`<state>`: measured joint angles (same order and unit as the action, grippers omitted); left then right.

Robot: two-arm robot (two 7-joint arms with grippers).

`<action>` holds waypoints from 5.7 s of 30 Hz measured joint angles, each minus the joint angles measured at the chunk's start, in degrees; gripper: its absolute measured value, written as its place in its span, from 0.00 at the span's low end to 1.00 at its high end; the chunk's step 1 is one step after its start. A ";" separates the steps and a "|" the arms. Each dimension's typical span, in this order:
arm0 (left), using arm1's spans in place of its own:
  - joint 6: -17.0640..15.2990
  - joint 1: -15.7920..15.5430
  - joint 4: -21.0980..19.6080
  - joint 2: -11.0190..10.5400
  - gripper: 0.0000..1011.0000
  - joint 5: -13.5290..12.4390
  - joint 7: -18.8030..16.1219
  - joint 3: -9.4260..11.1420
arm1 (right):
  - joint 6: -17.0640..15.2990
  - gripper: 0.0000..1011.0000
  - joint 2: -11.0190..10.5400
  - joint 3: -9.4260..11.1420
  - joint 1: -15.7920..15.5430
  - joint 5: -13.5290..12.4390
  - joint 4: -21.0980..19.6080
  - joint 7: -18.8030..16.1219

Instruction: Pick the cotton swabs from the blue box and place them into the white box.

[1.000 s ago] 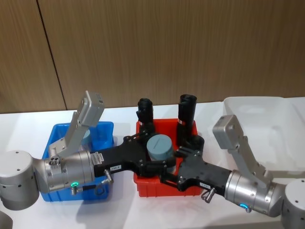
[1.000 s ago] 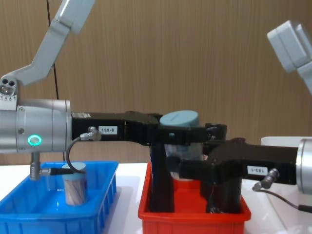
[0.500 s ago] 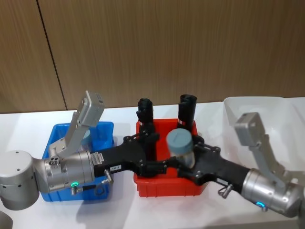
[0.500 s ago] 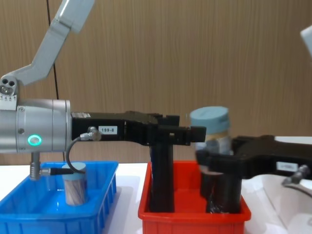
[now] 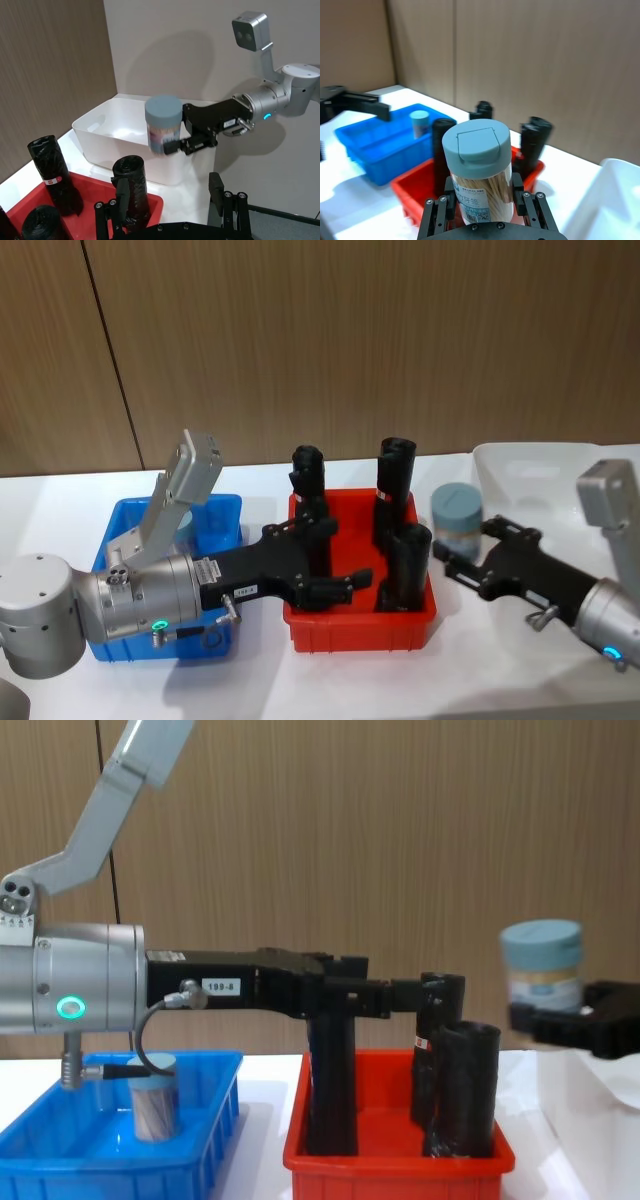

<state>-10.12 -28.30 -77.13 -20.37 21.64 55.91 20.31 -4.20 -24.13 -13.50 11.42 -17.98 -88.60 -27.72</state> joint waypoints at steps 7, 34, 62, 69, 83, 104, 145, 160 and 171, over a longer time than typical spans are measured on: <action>0.00 0.00 0.00 0.00 0.99 0.00 0.00 0.00 | 0.20 0.64 -1.55 1.88 0.21 -1.17 0.88 3.00; 0.00 0.00 0.00 0.00 0.99 0.00 0.00 0.00 | -3.22 0.65 -1.84 4.19 6.55 -0.02 11.65 9.85; 0.55 0.93 -1.01 -0.09 0.99 -0.57 -3.47 0.33 | -2.86 0.99 -0.96 3.74 4.84 0.74 9.90 11.25; 1.33 2.15 -2.34 -0.22 0.99 -1.44 -8.09 0.81 | -1.79 0.99 0.27 3.06 1.23 0.94 5.11 13.97; 3.12 4.93 -5.39 -0.53 0.99 -3.39 -18.48 1.91 | 0.45 0.99 2.78 1.67 -6.27 1.20 -4.78 19.49; 5.92 9.36 -10.23 -1.00 0.99 -6.44 -35.13 3.67 | 2.27 0.99 4.79 0.55 -12.24 1.53 -12.59 23.91; 9.38 14.74 -16.11 -1.54 0.99 -10.20 -55.29 5.75 | 2.25 0.99 4.79 0.56 -12.26 1.51 -12.63 23.90; 9.37 14.71 -16.10 -1.53 0.99 -10.17 -55.29 5.72 | 1.74 0.99 4.77 0.69 -12.10 1.36 -12.55 23.19; 9.33 14.70 -16.06 -1.53 0.99 -10.16 -55.28 5.71 | -1.65 0.99 4.57 0.99 -10.80 0.35 -11.44 19.49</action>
<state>-0.79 -13.59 -93.18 -21.89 11.48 0.63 26.02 -5.85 -19.56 -12.50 0.62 -17.63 -100.04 -8.23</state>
